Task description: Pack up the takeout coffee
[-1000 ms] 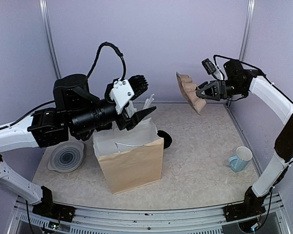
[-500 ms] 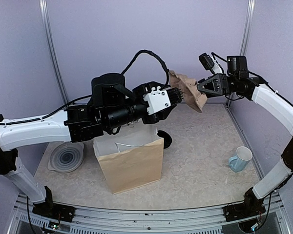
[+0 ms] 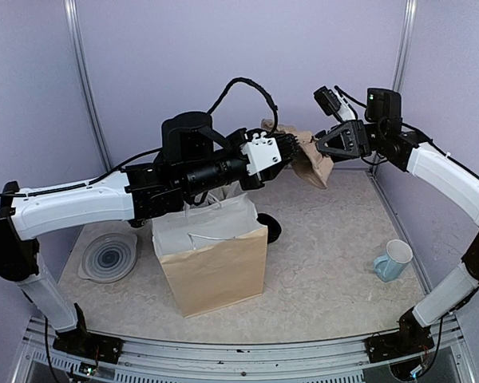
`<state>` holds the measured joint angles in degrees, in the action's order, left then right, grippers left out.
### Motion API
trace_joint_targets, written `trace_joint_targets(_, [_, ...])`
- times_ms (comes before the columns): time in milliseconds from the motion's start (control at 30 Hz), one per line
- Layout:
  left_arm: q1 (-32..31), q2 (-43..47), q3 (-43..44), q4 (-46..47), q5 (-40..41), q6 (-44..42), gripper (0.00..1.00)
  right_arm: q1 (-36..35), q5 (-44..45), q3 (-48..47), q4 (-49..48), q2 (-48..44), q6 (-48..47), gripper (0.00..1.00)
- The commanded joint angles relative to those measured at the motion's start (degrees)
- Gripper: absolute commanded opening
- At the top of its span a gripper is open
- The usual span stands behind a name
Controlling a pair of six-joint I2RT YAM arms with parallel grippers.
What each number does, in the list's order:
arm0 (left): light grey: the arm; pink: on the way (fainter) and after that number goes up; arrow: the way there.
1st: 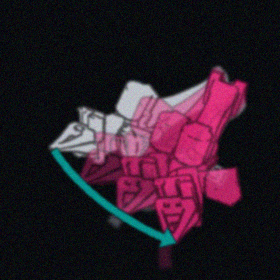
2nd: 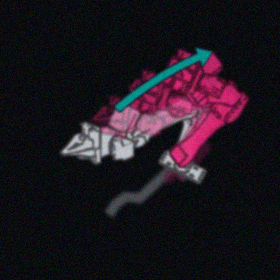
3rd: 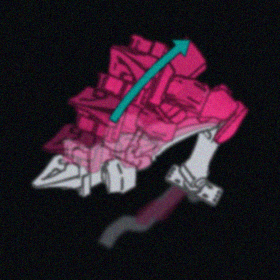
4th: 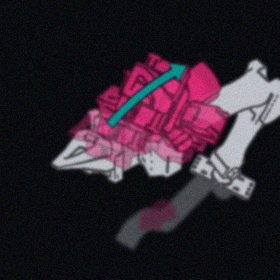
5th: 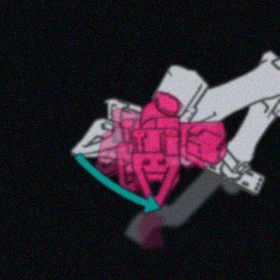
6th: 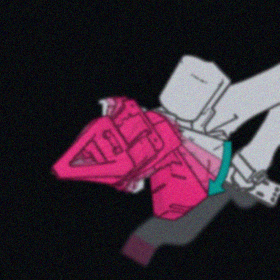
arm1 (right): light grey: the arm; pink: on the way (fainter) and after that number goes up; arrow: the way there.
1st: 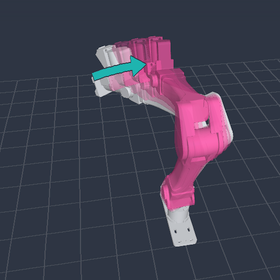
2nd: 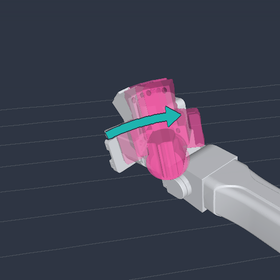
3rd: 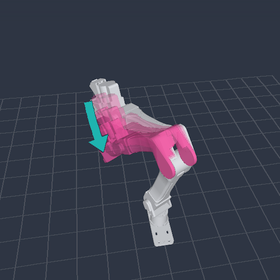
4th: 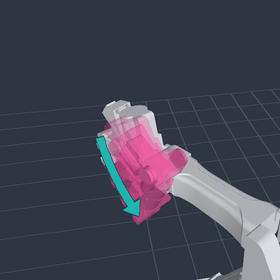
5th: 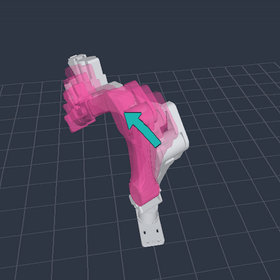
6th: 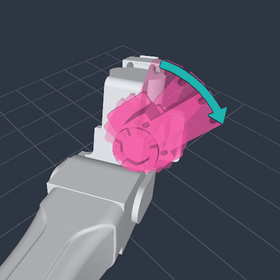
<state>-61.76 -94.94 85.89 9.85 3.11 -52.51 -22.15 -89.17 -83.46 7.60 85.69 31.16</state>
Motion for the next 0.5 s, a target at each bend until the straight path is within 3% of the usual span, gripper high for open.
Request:
trace_joint_targets(0, [1.0, -1.1, 1.4, 2.5, -2.2, -0.1, 0.44, -1.0, -13.3, 0.7, -4.1, -1.7, 2.8, 0.64])
trace_joint_targets(467, [1.5, -2.4, 1.5, 3.8, -4.3, -0.9, 0.27, -1.3, -13.2, 1.0, -8.3, -0.8, 6.3, 0.67])
